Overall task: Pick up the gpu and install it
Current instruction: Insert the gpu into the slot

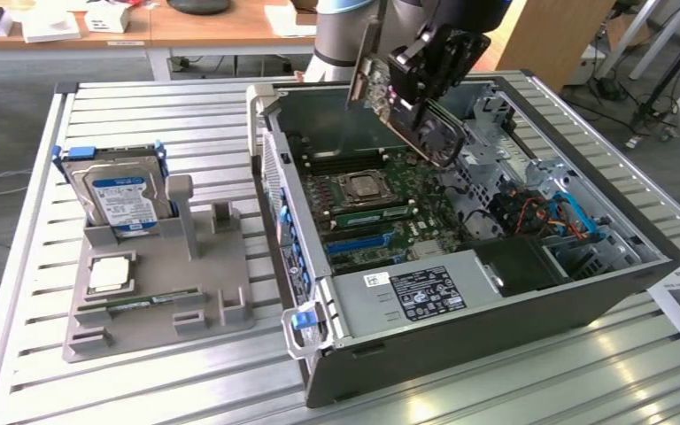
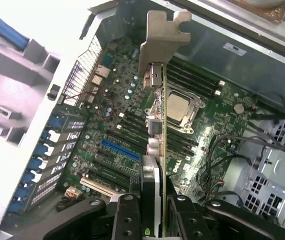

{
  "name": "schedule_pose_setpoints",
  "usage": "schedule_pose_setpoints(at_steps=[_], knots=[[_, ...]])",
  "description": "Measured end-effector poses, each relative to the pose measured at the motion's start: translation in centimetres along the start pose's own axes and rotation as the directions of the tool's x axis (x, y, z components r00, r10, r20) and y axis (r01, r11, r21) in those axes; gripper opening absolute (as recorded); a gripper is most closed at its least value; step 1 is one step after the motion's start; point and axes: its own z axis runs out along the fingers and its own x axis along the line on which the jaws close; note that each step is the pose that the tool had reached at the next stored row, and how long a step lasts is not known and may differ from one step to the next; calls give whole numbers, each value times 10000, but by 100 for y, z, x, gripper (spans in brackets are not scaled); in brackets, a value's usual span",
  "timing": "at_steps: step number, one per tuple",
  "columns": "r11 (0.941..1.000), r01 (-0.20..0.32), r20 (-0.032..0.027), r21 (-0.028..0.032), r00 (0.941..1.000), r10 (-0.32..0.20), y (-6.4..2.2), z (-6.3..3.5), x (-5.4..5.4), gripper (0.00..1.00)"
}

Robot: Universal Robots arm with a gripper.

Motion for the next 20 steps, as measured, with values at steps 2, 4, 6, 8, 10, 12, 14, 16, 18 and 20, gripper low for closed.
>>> schedule_pose_setpoints(at_steps=[2, 4, 6, 8, 10, 12, 14, 16, 18, 20], knots=[[9993, 368, -34, -3, 9993, -368, 0, 1, 0, 28], [9974, 726, -67, -7, 9973, -726, 0, 3, 0, 28], [9941, 1083, -100, -13, 9941, -1083, 0, 4, 0, 28], [9894, 1454, -134, -20, 9893, -1455, -1, 7, 0, 28], [9835, 1808, -165, -28, 9834, -1809, -1, 10, 0, 28], [9764, 2158, -198, -37, 9762, -2159, -1, 12, 0, 28], [9681, 2506, -230, -47, 9678, -2507, -1, 15, 0, 28], [9582, 2861, -262, -59, 9578, -2862, -2, 18, 0, 28], [9473, 3203, -292, -72, 9468, -3204, -2, 22, 0, 28], [9352, 3540, -323, -85, 9346, -3541, -2, 26, 0, 28]])
